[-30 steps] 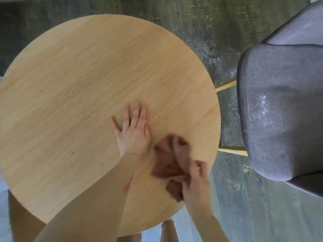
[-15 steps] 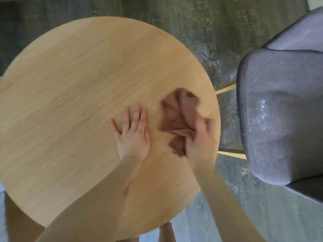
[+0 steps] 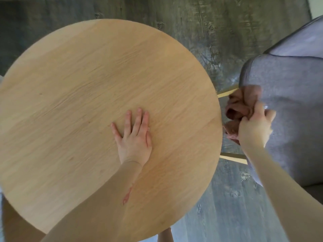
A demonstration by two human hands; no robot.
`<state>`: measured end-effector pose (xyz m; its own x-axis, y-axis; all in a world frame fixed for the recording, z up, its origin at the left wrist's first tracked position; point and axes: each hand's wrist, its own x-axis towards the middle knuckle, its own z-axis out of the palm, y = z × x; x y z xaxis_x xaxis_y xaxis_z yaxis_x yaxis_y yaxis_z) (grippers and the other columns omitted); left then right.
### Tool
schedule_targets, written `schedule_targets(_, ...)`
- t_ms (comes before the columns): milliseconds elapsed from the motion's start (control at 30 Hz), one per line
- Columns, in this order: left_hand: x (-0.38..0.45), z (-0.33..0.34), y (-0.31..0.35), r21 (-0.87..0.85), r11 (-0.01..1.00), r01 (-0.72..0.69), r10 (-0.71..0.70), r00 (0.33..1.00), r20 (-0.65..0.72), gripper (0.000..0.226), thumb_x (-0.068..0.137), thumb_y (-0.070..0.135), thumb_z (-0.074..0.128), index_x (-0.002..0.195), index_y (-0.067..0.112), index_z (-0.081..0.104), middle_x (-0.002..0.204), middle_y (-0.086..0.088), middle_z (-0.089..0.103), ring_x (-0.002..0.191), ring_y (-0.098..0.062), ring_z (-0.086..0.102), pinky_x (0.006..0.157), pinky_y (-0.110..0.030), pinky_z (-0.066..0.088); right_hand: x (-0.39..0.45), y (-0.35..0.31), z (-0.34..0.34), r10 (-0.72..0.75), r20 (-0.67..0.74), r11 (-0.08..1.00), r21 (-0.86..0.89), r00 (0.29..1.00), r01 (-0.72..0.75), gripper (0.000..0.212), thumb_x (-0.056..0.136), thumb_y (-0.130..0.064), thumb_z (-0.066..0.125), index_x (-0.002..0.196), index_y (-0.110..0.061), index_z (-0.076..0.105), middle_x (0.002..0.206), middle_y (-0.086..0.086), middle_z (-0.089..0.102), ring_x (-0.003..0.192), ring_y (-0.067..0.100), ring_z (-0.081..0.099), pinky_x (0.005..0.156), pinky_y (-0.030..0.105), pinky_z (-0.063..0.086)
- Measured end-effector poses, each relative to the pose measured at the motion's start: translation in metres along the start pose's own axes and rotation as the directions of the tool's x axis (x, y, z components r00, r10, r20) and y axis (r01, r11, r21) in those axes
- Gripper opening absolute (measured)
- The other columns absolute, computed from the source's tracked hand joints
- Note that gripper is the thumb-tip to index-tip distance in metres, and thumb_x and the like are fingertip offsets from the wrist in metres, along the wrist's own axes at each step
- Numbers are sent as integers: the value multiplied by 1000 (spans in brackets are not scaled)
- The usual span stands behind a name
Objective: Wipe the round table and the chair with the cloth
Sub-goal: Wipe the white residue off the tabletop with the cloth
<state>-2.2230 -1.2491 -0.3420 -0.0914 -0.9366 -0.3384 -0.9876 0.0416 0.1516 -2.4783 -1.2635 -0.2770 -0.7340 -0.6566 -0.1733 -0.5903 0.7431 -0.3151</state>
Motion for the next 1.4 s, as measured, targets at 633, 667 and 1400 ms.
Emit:
schedule_targets(633, 0, 0, 0, -10, 1000, 11, -11, 1000, -9, 62, 85, 38, -1, 147, 30, -2, 158, 12, 6, 146, -19, -2, 108, -55, -14, -10, -14, 19, -62, 70, 996, -55, 996, 66, 43, 85, -4, 37, 125, -17, 41, 122, 22, 36, 84, 49, 52, 77, 49, 40)
schedule_targets(667, 0, 0, 1, -10, 1000, 6, -6, 1000, -15, 62, 85, 38, -1, 147, 30, -1, 158, 11, 6, 146, -19, -2, 108, -55, -14, -11, -8, 13, -14, 37, 1000, -22, 999, 15, 42, 84, -2, 37, 124, -15, 41, 122, 23, 37, 84, 49, 51, 77, 49, 39)
schedule_targets(1400, -4, -3, -1, -51, 998, -42, 41, 999, -35, 52, 98, 30, 19, 148, 28, 3, 159, 8, 2, 147, -19, -5, 111, -57, -10, -120, 72, -24, 49, -98, 989, 142, 994, -35, 41, 79, 7, 45, 119, 2, 48, 113, 30, 43, 88, 43, 47, 68, 36, 30)
